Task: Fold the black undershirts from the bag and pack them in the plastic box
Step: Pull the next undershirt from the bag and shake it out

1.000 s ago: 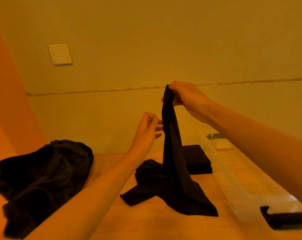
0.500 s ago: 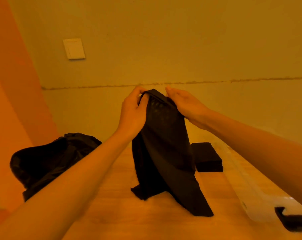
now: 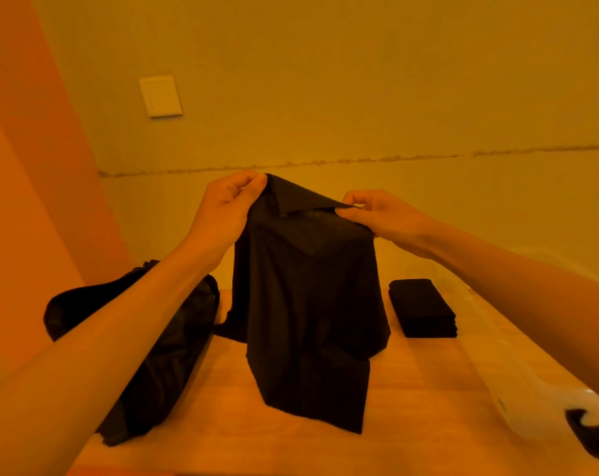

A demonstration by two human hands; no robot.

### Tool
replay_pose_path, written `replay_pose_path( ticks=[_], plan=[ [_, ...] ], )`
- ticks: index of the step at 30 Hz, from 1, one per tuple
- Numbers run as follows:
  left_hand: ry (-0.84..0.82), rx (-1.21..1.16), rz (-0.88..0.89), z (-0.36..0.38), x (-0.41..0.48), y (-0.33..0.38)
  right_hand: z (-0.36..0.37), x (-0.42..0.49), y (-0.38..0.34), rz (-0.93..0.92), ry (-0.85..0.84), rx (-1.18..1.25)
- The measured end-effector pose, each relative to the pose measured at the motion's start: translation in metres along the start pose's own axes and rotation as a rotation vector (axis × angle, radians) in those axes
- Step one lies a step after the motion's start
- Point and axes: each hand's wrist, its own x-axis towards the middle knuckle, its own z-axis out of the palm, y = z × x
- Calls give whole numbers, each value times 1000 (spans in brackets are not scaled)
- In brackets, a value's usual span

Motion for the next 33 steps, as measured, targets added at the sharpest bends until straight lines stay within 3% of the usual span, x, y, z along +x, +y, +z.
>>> replay_pose_path(
  ticks=[2, 4, 6, 8, 10, 14, 16, 18, 20, 23, 29, 33],
  plan=[
    [-150, -145, -106, -7, -6, -3, 3, -3, 6, -10, -45, -71],
    [-469, -124, -235, -10, -23, -14, -1, -7, 14, 5, -105, -152],
    [-776, -36, -323, -2, -50, -36, -8, -17, 25, 63, -259, -160],
    [-904, -120, -440, 9, -74, -60, -10, -30, 39, 141, -433, -165],
    [-824, -146, -559, 22, -88, -88, 0, -43, 56, 216, -556, -226],
    [-407, 412, -486, 59, -96, -160, 29, -53, 98, 365, -856, -673],
    [-359, 565, -450, 70, -91, -188, 36, -51, 109, 459, -928, -723],
    [-408, 636, -496, 77, -82, -205, 38, -44, 115, 496, -820, -611],
    [-423, 646, -557, 88, -73, -213, 46, -32, 124, 504, -537, -470],
    [-387, 506, -644, 111, -68, -218, 65, -9, 154, 520, -205, -492],
    [-370, 421, -664, 125, -64, -236, 103, 17, 199, 584, 42, -355],
    [-393, 306, -640, 117, -68, -231, 105, 23, 207, 517, 60, -362]
  ],
)
